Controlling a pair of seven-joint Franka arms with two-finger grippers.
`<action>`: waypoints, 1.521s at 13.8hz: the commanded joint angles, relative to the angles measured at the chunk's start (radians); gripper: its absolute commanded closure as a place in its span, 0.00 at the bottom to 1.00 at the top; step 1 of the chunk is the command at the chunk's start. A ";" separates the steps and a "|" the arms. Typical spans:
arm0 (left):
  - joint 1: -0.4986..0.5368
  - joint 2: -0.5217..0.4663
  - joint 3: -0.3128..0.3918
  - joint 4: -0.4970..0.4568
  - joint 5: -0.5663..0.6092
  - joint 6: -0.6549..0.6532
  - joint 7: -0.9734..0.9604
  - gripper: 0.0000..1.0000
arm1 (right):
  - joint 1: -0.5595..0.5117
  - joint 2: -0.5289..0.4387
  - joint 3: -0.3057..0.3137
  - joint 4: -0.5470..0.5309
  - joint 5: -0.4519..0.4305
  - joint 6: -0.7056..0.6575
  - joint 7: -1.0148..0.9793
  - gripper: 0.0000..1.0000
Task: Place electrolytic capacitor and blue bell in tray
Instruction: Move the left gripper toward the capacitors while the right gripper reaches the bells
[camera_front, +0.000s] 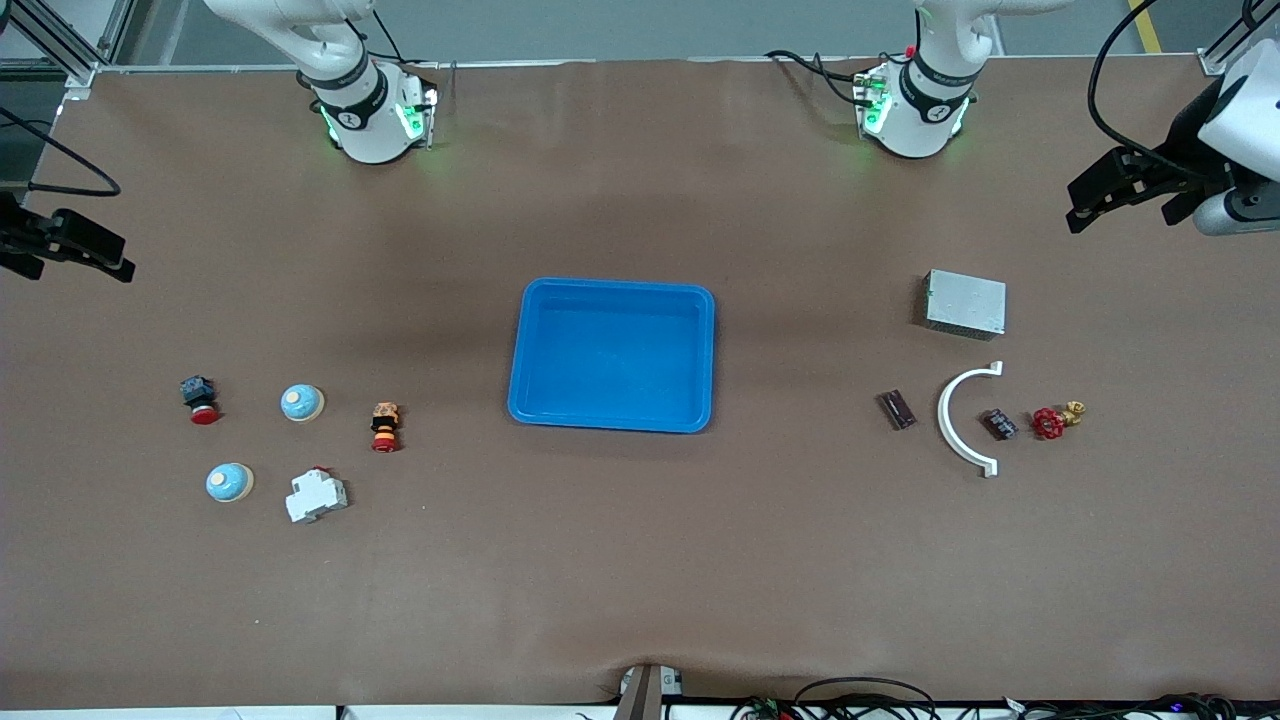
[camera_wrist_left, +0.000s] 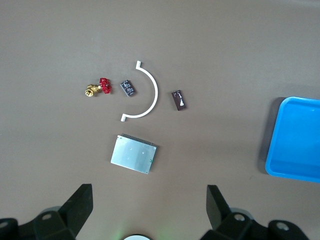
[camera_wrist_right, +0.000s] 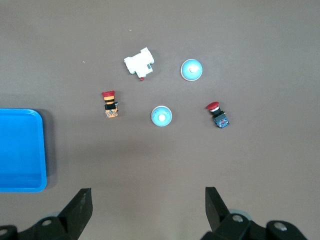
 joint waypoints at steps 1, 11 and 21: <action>0.001 -0.003 -0.003 -0.003 0.016 0.009 0.019 0.00 | 0.004 0.018 0.007 0.014 0.007 0.030 0.005 0.00; 0.000 0.108 -0.006 -0.096 0.043 0.076 -0.089 0.00 | 0.026 0.041 0.008 0.012 0.015 0.055 0.004 0.00; -0.009 0.262 -0.020 -0.449 -0.013 0.706 -0.379 0.00 | 0.110 0.181 0.010 0.009 0.030 0.182 0.004 0.00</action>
